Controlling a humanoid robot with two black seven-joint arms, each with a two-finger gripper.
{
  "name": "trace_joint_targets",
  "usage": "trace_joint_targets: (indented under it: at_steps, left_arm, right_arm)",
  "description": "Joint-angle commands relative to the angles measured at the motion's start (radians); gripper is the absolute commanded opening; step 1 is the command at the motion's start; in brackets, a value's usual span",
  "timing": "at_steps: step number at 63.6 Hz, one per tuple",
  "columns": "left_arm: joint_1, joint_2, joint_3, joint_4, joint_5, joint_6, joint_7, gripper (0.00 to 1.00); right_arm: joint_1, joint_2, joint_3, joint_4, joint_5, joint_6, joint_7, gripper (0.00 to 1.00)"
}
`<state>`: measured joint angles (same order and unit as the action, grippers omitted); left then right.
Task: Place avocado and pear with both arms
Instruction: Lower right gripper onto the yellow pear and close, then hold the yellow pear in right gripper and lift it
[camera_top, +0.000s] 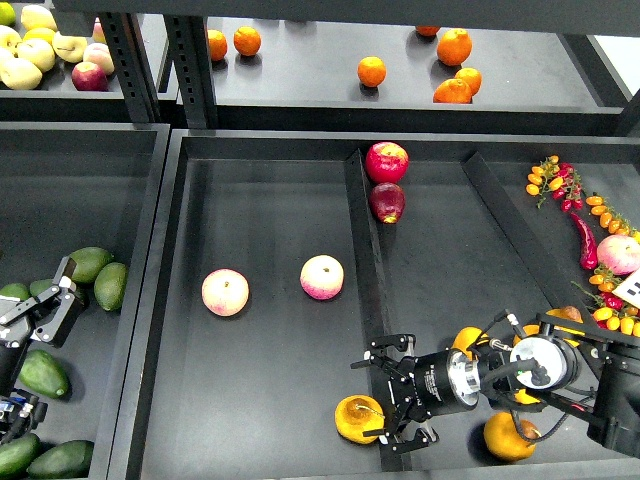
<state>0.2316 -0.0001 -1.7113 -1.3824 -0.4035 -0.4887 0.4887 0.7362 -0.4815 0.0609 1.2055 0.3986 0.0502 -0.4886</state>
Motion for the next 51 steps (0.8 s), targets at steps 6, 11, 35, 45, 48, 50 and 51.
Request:
trace_joint_targets:
  at_steps: [6,11,35,45,48,50,51]
  left_arm:
    - [0.000,0.000,0.007,0.000,0.000,0.000,0.000,0.99]
    - [0.000,0.000,0.009,0.000,0.000,0.000,0.000,0.99]
    - [0.002,0.000,0.015,-0.001,0.000,0.000,0.000,0.99]
    - [0.002,0.000,0.016,-0.001,0.000,0.000,0.000,0.99]
    - [0.002,0.000,0.016,-0.001,0.000,0.000,0.000,0.99]
    - [0.002,0.000,0.016,0.000,0.000,0.000,0.000,0.99]
    - [0.002,0.000,0.016,-0.001,0.000,0.000,0.000,0.99]
  right_arm:
    - [-0.021,0.014,-0.015,-0.021,-0.021,0.000,0.000,0.99]
    - [-0.034,0.015,-0.024,-0.029,-0.034,0.003,0.000,0.99]
    - [-0.126,0.057,0.022,-0.136,-0.167,0.105,0.000,0.99]
    - [-0.124,0.060,0.039,-0.136,-0.164,0.102,0.000,0.99]
    - [-0.123,0.060,0.040,-0.135,-0.165,0.100,0.000,0.99]
    - [-0.121,0.058,0.040,-0.133,-0.164,0.100,0.000,0.99]
    - [-0.121,0.058,0.040,-0.133,-0.164,0.100,0.000,0.99]
